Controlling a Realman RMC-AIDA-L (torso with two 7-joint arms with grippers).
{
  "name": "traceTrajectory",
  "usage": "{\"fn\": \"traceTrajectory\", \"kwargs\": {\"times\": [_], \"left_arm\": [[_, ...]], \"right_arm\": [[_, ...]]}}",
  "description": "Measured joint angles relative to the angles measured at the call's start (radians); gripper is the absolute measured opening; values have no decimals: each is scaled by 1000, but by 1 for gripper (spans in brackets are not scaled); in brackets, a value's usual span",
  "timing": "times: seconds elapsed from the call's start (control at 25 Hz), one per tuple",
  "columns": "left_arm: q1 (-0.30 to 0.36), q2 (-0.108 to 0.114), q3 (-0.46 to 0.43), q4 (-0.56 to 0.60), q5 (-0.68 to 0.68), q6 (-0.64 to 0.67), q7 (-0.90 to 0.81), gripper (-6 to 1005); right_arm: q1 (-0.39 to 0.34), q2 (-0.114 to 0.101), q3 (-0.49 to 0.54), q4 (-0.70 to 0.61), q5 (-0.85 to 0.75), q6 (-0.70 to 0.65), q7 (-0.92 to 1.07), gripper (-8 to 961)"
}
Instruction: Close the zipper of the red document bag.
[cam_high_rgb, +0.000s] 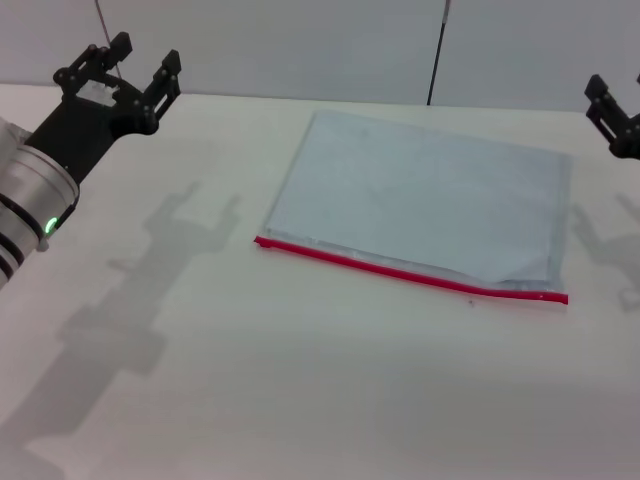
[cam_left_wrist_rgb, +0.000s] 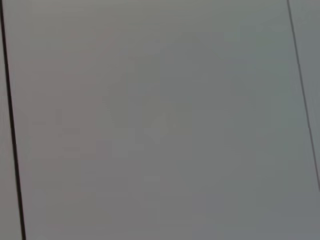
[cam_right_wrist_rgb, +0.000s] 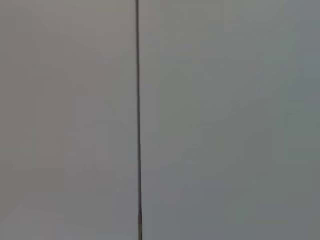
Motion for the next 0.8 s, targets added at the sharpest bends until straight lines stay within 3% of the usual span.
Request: {"fn": "traceTrajectory", "kwargs": {"times": [0.2,0.8], "left_arm": [[-16,-2,-12,-37,-1,-19,8,616],[-31,-1,-50,-70,-2,-37,3,615]], "right_arm": [[32,-3,11,113,48,-137,-3,679],[53,-5,6,131,52,-148,-14,679]]}}
